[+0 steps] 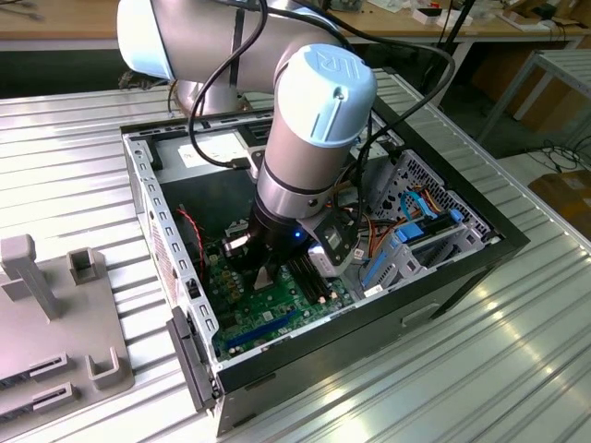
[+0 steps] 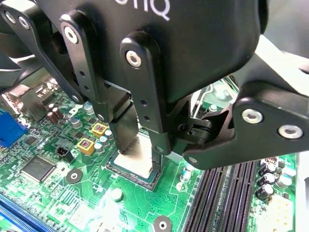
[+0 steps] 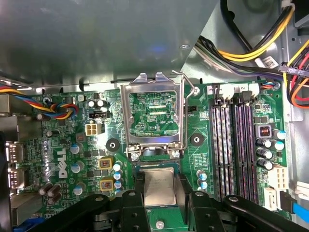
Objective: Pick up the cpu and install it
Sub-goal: 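Place the cpu into insertion slot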
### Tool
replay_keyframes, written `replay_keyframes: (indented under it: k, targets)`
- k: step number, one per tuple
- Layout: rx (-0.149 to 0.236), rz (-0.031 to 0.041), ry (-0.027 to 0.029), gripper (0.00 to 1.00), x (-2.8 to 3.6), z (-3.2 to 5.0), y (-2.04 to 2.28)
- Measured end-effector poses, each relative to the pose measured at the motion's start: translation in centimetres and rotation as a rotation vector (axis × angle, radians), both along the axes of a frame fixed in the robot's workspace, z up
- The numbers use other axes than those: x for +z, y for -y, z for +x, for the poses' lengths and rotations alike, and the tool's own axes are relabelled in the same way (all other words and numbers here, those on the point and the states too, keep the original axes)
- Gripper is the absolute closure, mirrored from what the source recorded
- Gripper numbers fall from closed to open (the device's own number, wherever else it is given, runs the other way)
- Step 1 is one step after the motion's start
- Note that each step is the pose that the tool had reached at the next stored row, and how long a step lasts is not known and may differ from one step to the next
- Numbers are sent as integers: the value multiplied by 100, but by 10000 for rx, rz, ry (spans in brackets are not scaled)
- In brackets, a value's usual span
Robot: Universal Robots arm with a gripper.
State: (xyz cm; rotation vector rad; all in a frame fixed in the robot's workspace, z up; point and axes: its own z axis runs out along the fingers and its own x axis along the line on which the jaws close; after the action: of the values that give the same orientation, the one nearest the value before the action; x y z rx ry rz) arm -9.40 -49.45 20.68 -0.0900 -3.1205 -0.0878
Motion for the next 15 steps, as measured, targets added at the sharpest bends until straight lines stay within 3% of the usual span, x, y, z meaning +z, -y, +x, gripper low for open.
replay_keyframes:
  k: [3,6,12,15]
  targets:
    - [-1,-3,-1,61,22,-1,1]
    - [-1,-2,-1,61,91,0,0]
    - [1,-4,-3,61,95,0,-4]
    - [5,-2,-1,61,94,0,-49]
